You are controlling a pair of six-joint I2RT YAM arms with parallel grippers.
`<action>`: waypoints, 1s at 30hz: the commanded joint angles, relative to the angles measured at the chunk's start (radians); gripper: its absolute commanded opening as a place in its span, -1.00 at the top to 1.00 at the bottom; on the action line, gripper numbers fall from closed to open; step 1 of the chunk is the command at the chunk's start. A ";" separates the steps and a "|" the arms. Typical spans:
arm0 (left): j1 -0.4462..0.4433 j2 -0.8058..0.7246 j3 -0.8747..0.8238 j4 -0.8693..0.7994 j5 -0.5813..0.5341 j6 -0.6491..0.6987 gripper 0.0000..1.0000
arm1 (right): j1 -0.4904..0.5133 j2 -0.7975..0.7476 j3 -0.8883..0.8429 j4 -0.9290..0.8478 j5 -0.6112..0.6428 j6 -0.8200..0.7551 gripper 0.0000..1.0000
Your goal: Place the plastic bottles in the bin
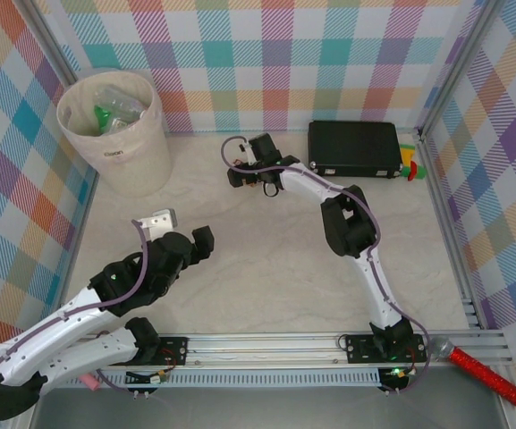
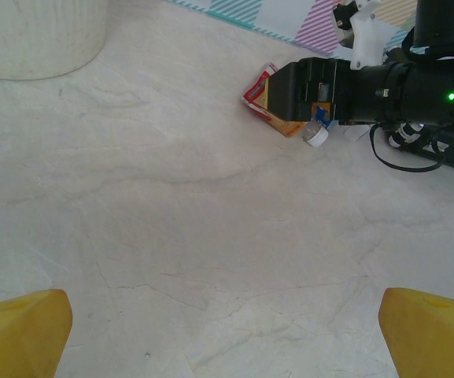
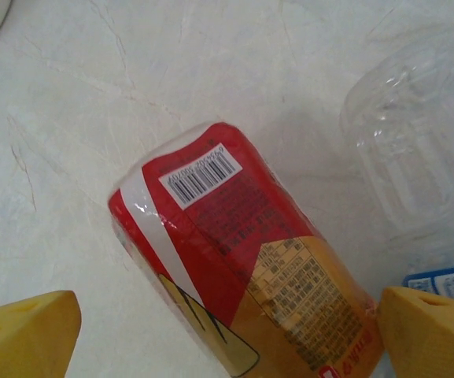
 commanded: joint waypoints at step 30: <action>-0.012 -0.009 -0.038 0.023 0.004 -0.028 -0.99 | 0.015 -0.053 -0.156 0.004 -0.060 0.043 -0.17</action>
